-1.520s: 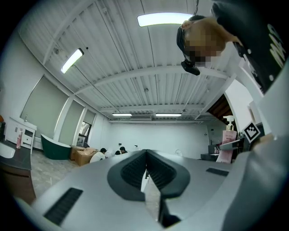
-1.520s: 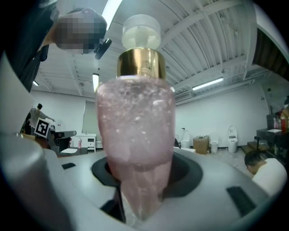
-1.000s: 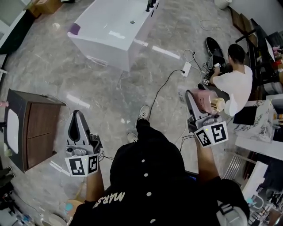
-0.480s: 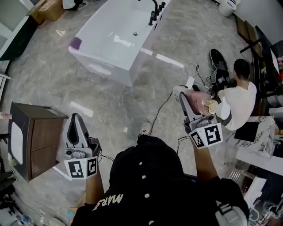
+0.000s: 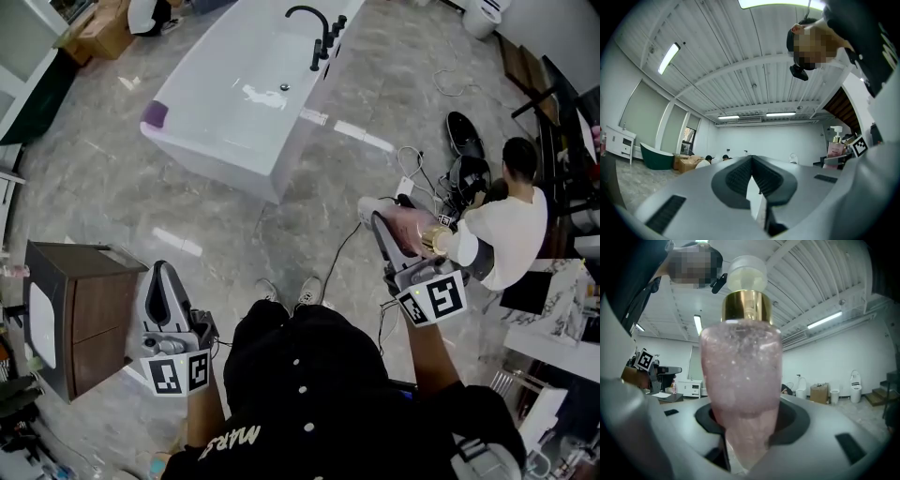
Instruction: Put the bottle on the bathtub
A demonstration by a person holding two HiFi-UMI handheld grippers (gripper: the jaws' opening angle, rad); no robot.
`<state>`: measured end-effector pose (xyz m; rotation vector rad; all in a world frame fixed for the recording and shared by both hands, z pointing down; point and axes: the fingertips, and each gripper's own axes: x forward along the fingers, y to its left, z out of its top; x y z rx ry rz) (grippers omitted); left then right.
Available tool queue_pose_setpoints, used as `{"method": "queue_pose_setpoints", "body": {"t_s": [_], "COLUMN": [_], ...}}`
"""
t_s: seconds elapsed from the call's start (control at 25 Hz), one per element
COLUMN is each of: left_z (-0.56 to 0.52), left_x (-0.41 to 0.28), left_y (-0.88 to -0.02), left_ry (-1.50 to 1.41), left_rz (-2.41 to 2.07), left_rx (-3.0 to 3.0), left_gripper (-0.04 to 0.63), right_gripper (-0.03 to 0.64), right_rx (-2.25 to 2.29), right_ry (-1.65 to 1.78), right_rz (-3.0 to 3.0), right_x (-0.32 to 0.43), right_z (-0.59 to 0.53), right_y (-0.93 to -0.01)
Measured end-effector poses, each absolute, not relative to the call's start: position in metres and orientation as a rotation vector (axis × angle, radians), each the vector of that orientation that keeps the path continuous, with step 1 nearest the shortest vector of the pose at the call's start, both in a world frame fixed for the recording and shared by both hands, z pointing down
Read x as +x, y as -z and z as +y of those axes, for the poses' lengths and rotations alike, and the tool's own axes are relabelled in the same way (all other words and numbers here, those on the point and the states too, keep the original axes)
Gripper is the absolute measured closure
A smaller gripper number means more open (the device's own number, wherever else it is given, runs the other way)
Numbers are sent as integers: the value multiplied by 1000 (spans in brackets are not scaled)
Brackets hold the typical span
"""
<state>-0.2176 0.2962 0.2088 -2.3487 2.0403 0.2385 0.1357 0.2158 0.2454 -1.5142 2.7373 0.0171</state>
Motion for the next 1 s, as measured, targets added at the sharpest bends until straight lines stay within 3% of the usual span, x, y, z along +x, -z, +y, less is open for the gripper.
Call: {"method": "queue_pose_setpoints", "body": {"t_s": [1.0], "left_z": [12], "left_x": [-256], "left_y": [-221], "left_ry": [-310], "left_rz": [1781], "left_rx": [-2621], "left_gripper": [584], "right_gripper": [402], "right_rx": [-1746], "right_ry": [-85], "right_rz": [2697], "right_x": [83], "right_z": [9], "right_y": [-240]}}
